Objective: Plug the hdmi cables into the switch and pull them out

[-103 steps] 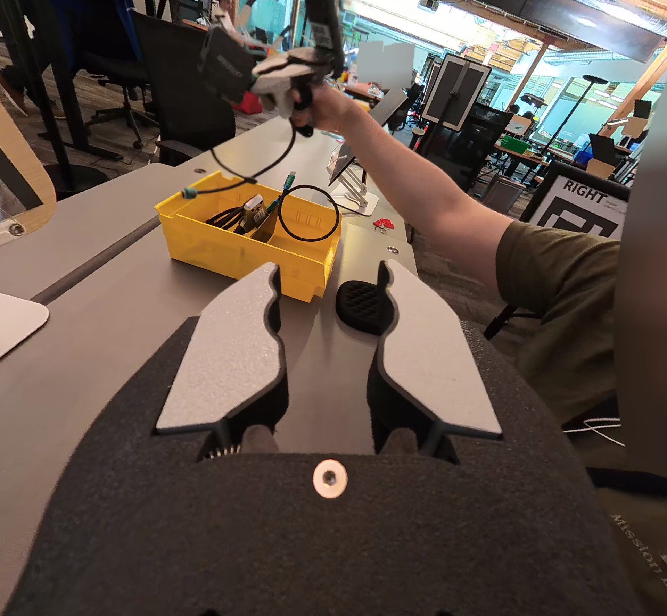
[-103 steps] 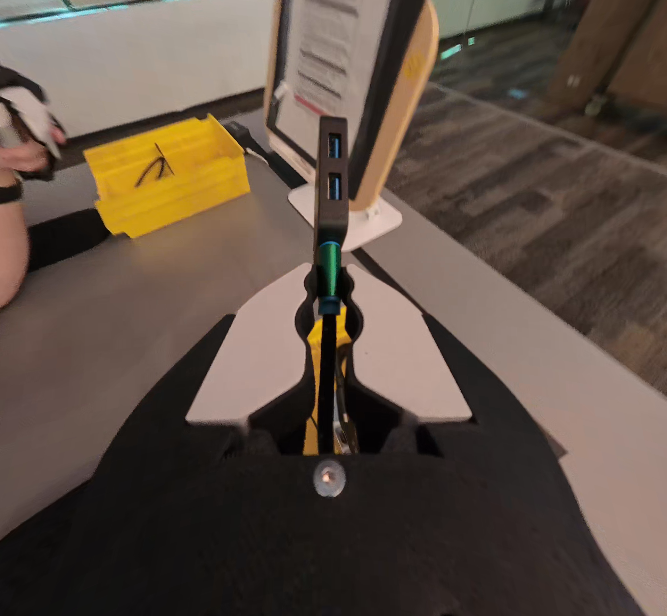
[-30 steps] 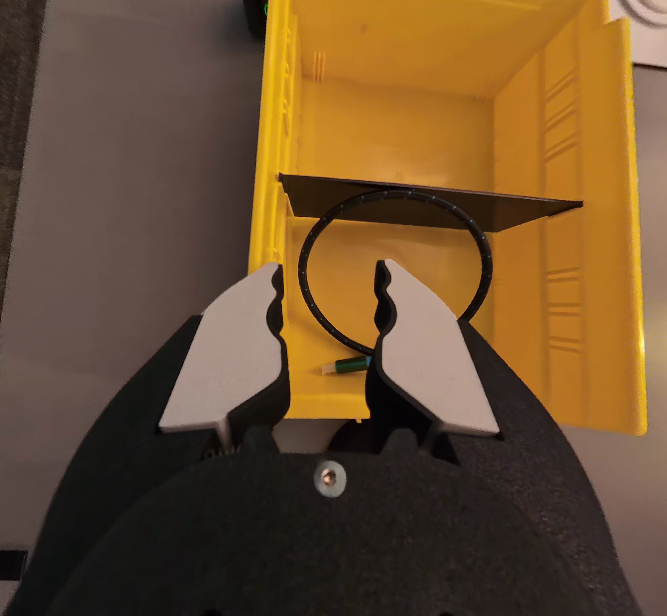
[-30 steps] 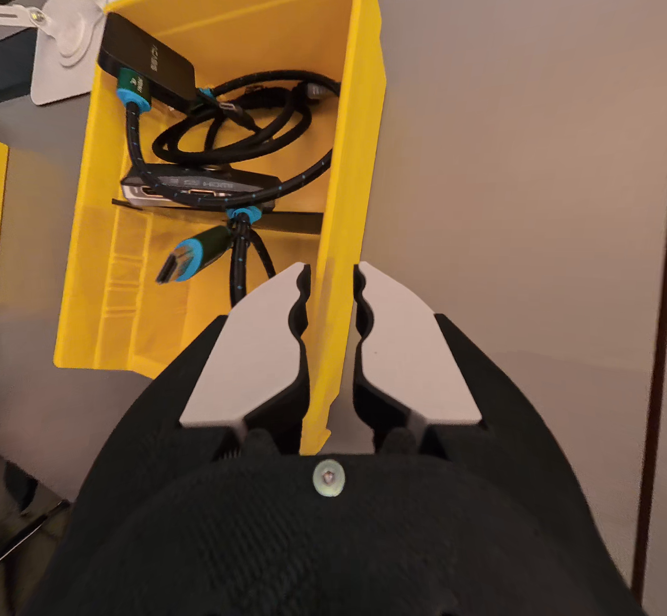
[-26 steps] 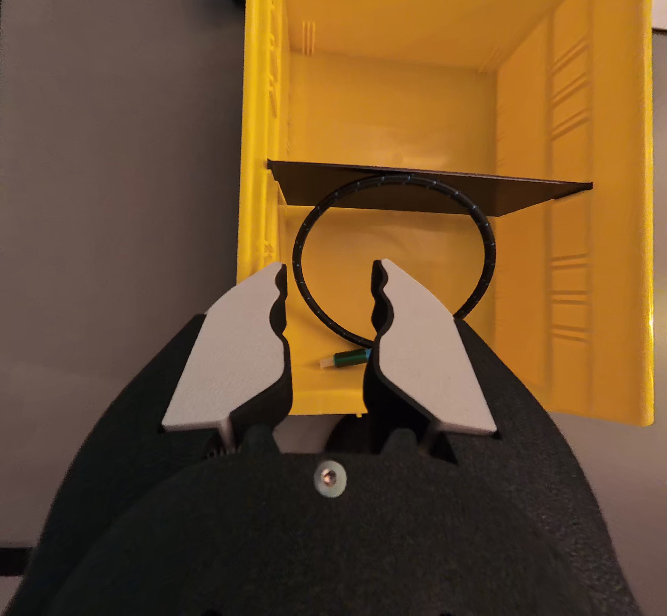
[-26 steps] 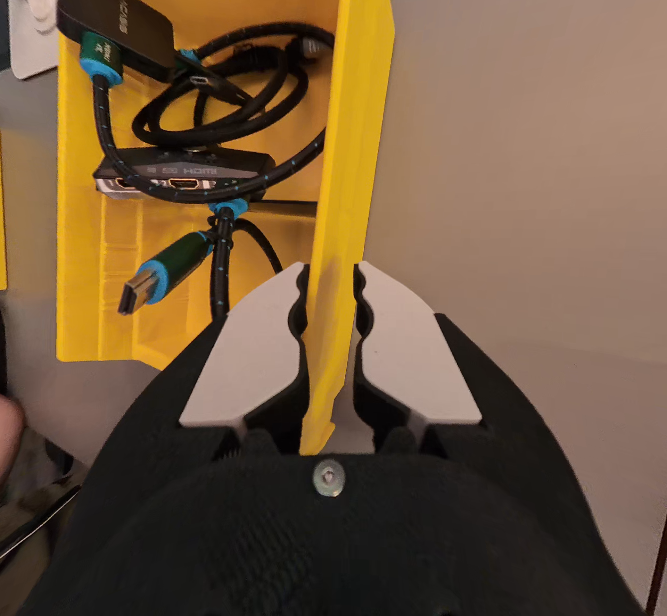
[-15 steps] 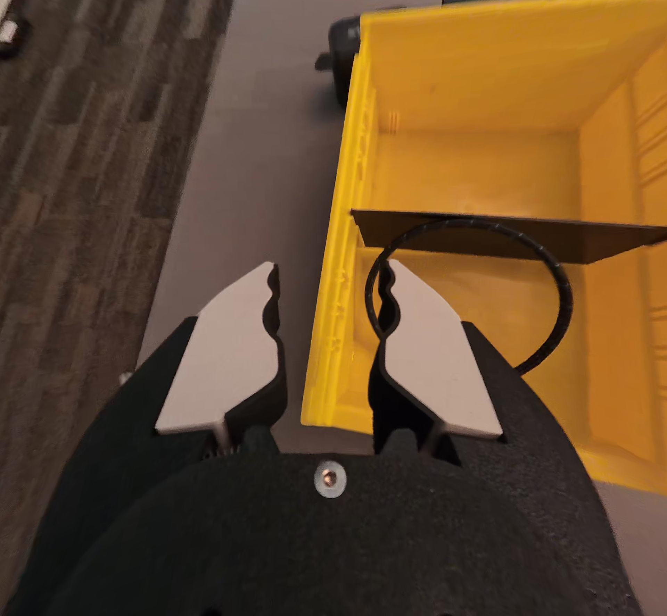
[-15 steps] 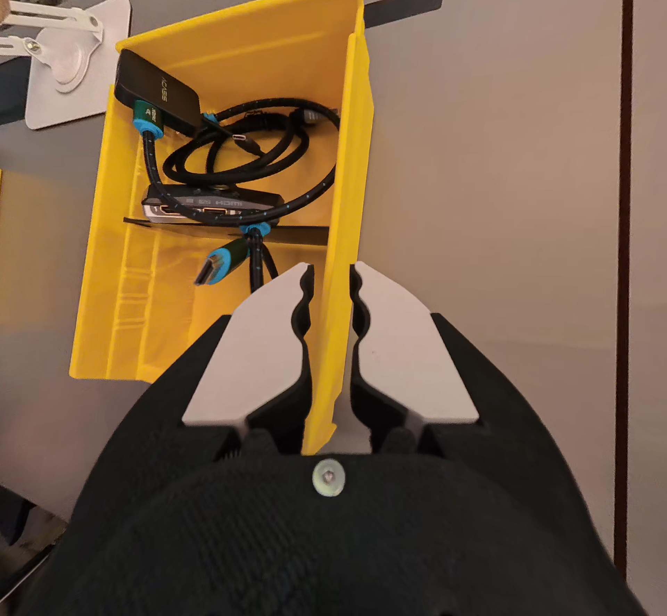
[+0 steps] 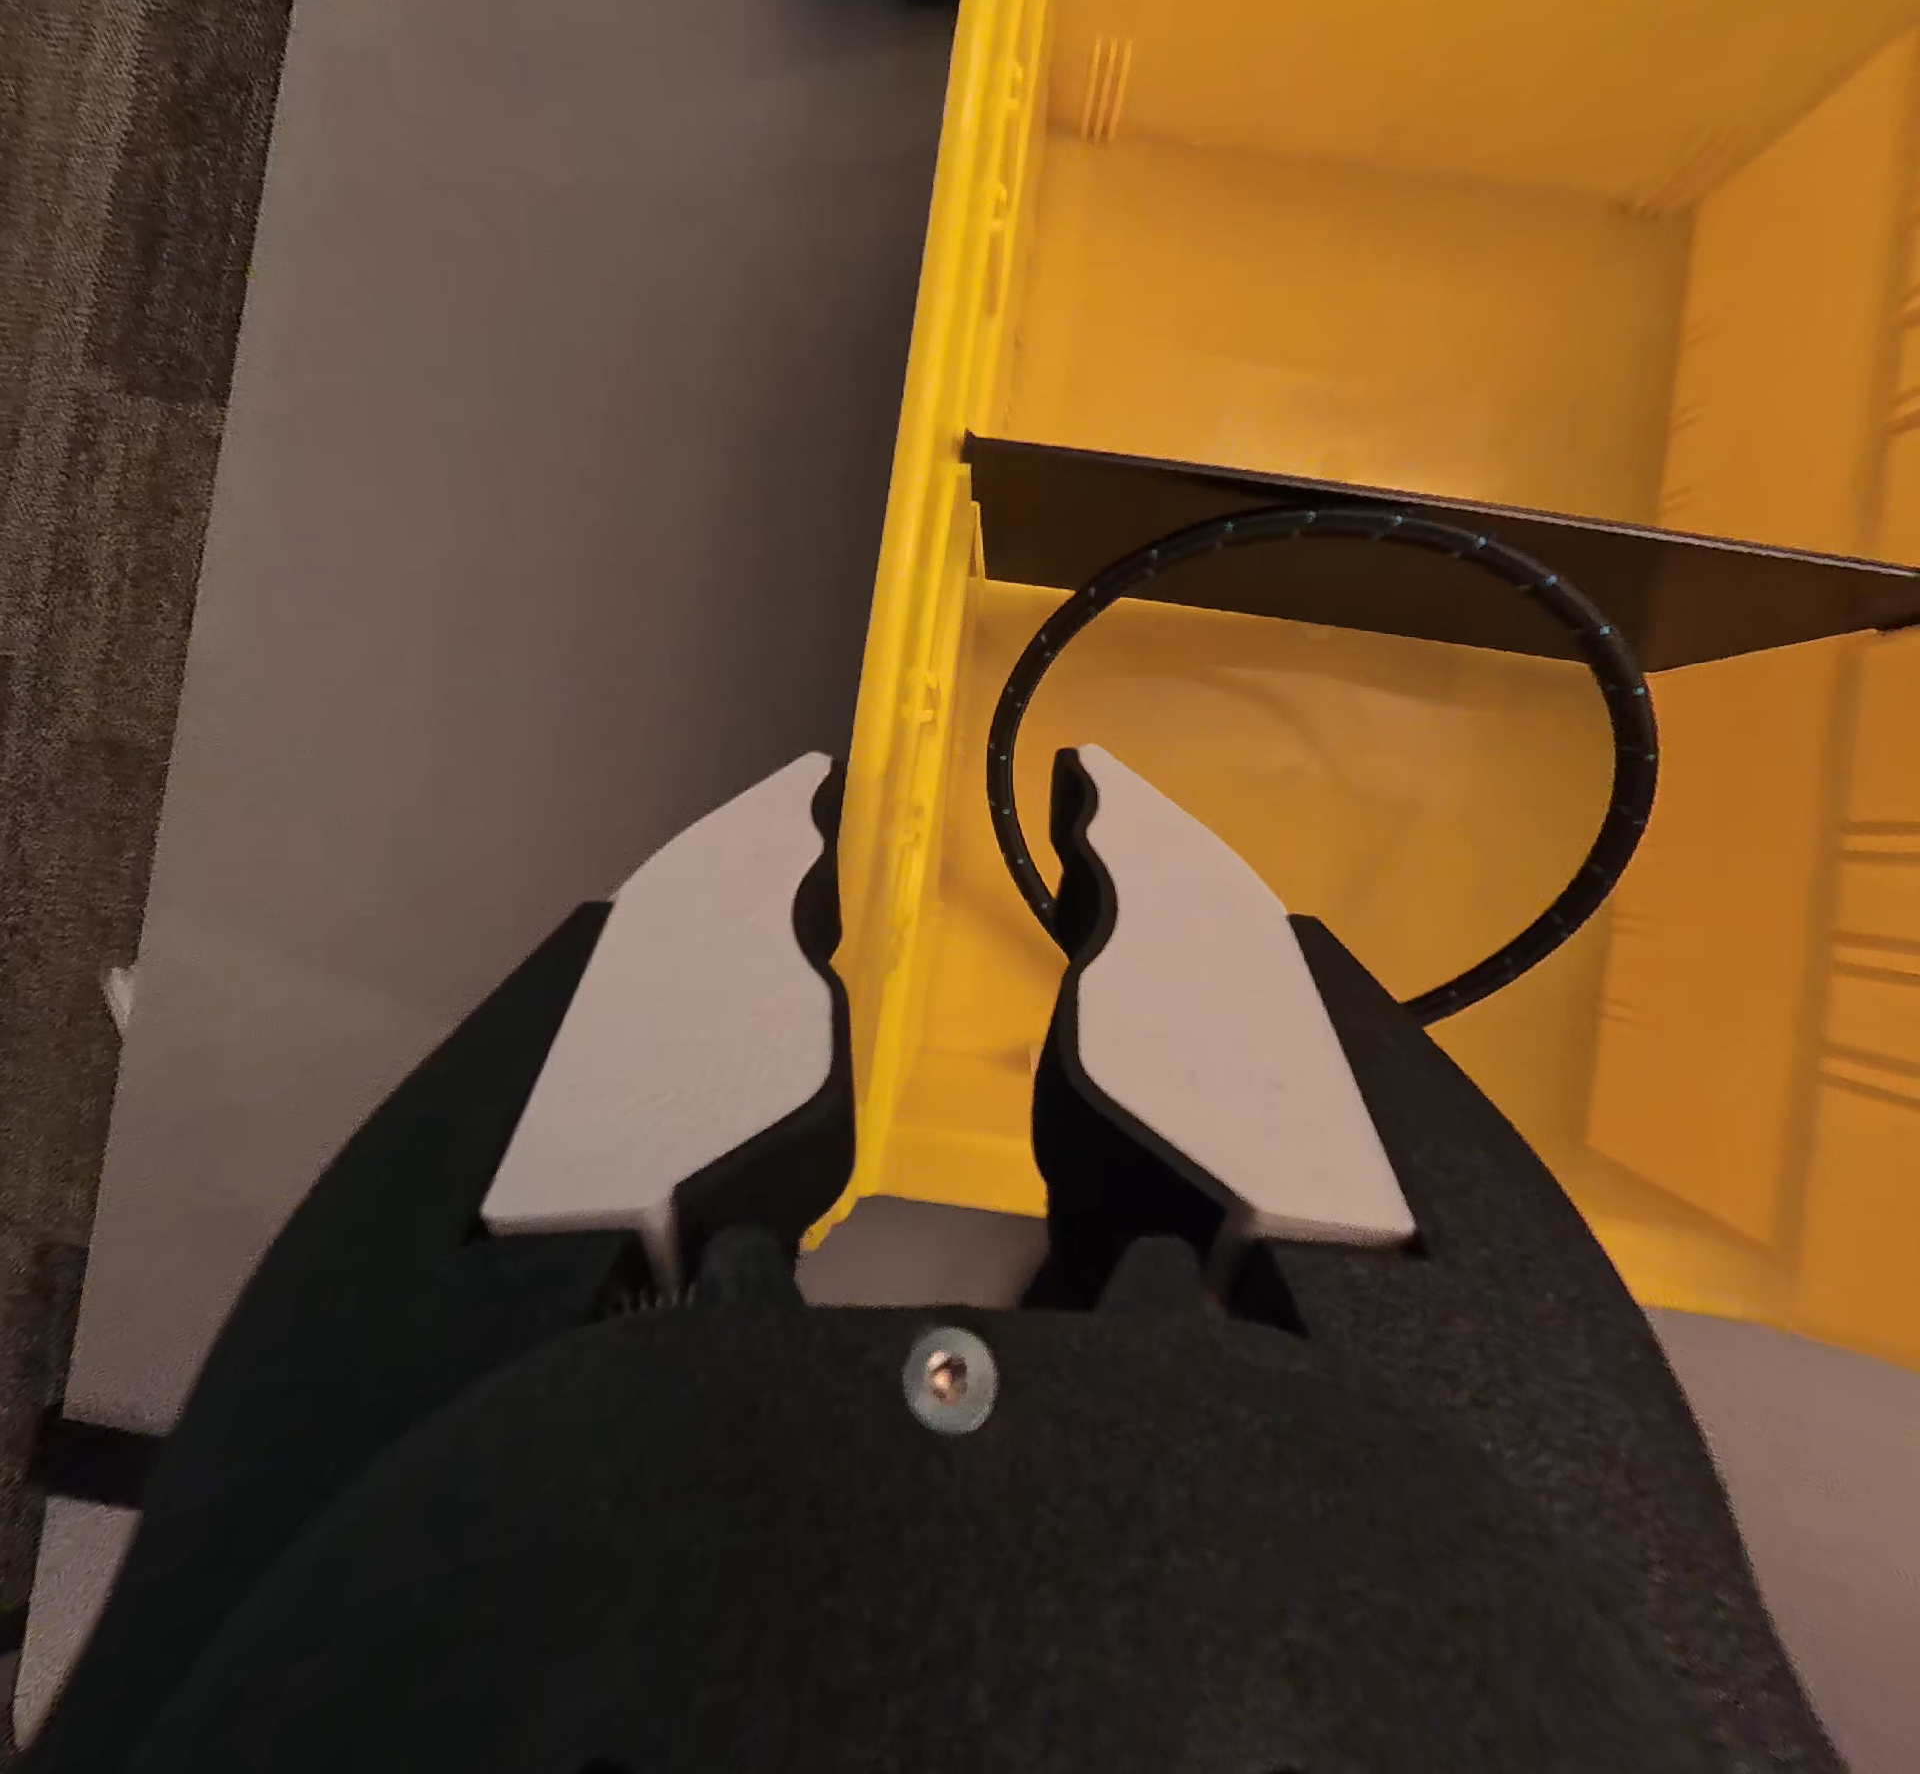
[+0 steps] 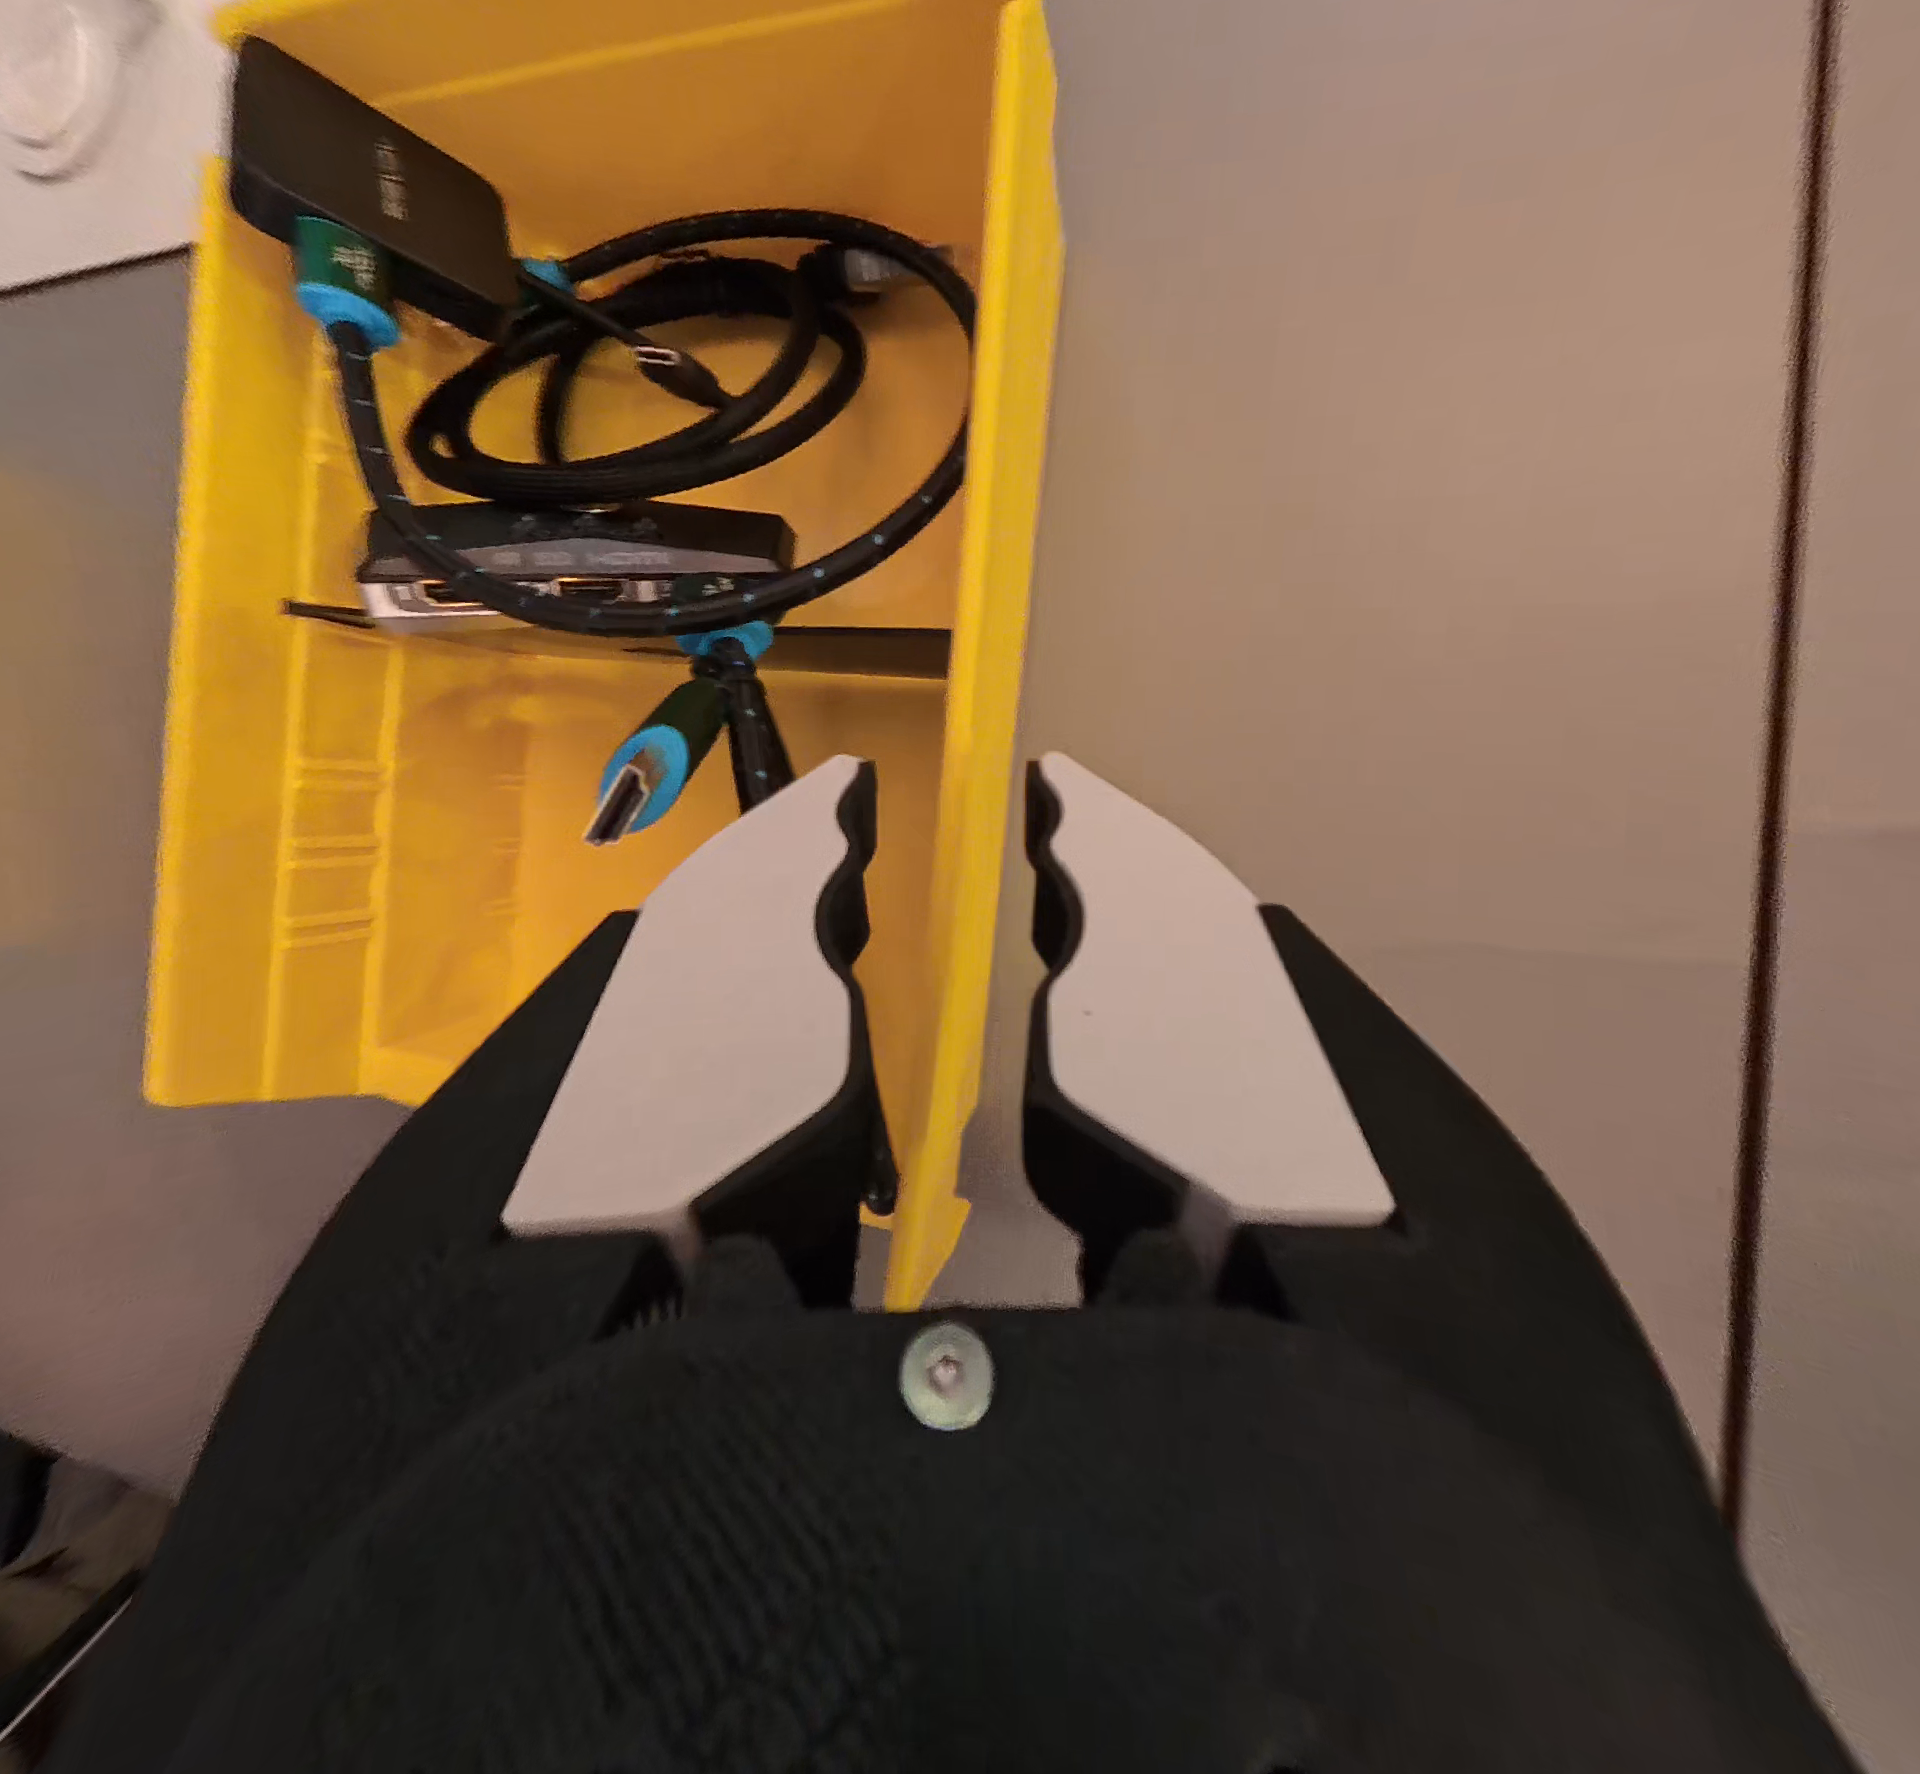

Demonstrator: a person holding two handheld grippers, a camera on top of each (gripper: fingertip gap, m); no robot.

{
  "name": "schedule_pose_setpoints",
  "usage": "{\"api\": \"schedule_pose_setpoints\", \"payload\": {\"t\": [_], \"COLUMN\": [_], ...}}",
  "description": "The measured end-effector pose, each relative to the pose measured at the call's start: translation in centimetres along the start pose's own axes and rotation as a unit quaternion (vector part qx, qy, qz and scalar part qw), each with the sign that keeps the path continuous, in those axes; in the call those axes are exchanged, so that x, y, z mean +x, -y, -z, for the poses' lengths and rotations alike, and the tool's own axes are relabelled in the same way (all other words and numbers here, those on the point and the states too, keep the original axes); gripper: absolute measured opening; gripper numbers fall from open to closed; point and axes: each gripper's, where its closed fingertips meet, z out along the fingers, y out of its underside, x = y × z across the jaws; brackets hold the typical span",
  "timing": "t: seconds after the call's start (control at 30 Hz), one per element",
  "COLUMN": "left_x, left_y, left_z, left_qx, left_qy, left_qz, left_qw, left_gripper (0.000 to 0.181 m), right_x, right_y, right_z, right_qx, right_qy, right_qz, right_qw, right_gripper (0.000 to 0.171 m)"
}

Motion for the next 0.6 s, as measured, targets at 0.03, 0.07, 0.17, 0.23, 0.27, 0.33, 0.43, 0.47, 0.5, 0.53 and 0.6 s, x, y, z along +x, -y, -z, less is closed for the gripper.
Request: {"api": "schedule_pose_setpoints", "payload": {"t": [0.03, 0.07, 0.17, 0.23, 0.27, 0.33, 0.43, 0.47, 0.5, 0.53, 0.6], "left_x": [0.0, 0.0, -0.2, -0.3, -0.3, -0.3, -0.3, -0.4, -0.4, -0.5, -0.8], "left_y": [0.0, 0.0, 0.0, 0.0, 0.0, 0.0, 0.0, 0.0, -0.1, -0.2, -0.2], "left_z": [-0.1, -0.3, -0.4, -0.5, -0.5, -0.5, -0.5, -0.6, -0.7, -0.8, -0.8], "left_qx": [0.000, -0.001, 0.000, 0.000, 0.001, 0.001, 0.003, 0.002, 0.000, -0.001, 0.001], "left_qy": [0.000, 0.001, 0.004, 0.007, 0.008, 0.010, 0.007, 0.005, 0.005, 0.007, 0.015], "left_qz": [0.000, 0.001, 0.002, 0.003, 0.004, 0.006, 0.009, 0.012, 0.014, 0.015, 0.015], "left_qw": [1.000, 1.000, 1.000, 1.000, 1.000, 1.000, 1.000, 1.000, 1.000, 1.000, 1.000], "left_gripper": [0.037, 0.037, 0.034, 0.032, 0.032, 0.032, 0.032, 0.032, 0.032, 0.031, 0.024], "right_x": [0.1, 0.0, 0.0, -0.3, -0.4, -0.4, -0.3, -0.3, -0.3, -0.4, -0.8], "right_y": [0.0, 0.0, -0.3, -0.5, -0.5, -0.6, -0.6, -0.6, -0.6, -0.6, -0.6], "right_z": [0.0, 0.0, -0.4, -0.6, -0.7, -0.8, -0.9, -0.9, -0.9, -1.0, -1.1], "right_qx": [-0.001, -0.002, -0.011, -0.014, -0.013, -0.012, -0.012, -0.012, -0.012, -0.012, -0.015], "right_qy": [-0.010, -0.010, 0.001, 0.022, 0.031, 0.050, 0.066, 0.066, 0.065, 0.066, 0.077], "right_qz": [0.003, 0.003, -0.012, -0.026, -0.034, -0.051, -0.067, -0.067, -0.066, -0.065, -0.061], "right_qw": [1.000, 1.000, 1.000, 0.999, 0.999, 0.997, 0.996, 0.995, 0.996, 0.996, 0.995], "right_gripper": [0.030, 0.028, 0.026, 0.022, 0.022, 0.022, 0.026, 0.026, 0.026, 0.024, 0.017]}}
